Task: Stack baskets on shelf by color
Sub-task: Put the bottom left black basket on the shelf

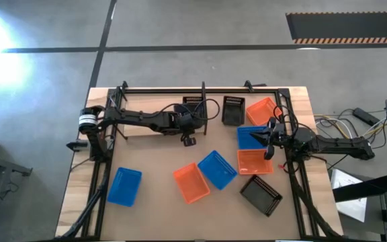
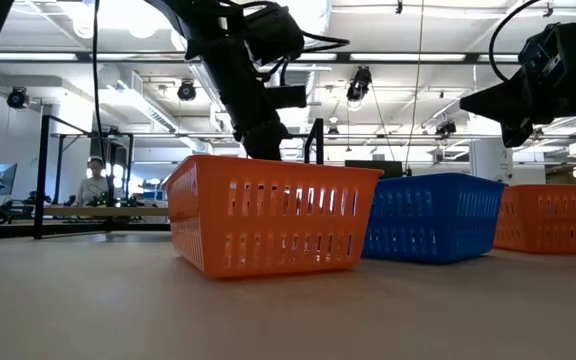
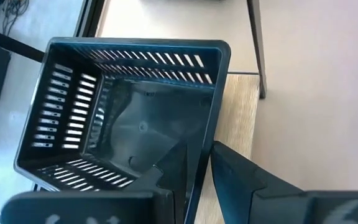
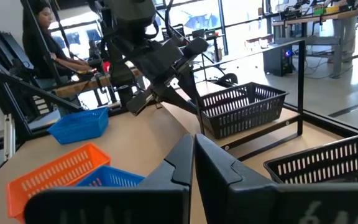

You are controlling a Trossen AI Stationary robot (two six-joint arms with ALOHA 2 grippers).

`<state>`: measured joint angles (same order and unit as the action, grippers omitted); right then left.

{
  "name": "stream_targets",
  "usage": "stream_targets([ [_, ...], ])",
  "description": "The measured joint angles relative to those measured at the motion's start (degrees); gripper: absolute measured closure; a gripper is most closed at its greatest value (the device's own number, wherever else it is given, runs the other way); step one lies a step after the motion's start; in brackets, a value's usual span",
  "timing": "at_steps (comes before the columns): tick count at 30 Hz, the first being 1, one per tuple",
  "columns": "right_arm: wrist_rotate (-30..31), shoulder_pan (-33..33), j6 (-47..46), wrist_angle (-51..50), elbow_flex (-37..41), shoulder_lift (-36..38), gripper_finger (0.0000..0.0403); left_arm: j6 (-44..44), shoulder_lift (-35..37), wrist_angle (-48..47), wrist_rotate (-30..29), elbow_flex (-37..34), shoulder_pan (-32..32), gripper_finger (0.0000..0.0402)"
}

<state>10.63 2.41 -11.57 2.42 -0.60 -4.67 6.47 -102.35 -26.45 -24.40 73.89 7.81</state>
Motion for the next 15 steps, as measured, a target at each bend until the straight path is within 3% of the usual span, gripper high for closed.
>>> stream_targets([
  [10, 0.0, 0.0, 0.0, 0.0, 0.0, 0.0, 0.0394, -0.2, 0.0, 0.5, 0.0, 0.0, 0.0, 0.0345],
  [15, 0.0, 0.0, 0.0, 0.0, 0.0, 0.0, 0.0394, -2.0, 0.0, 0.5, 0.0, 0.0, 0.0, 0.0323],
])
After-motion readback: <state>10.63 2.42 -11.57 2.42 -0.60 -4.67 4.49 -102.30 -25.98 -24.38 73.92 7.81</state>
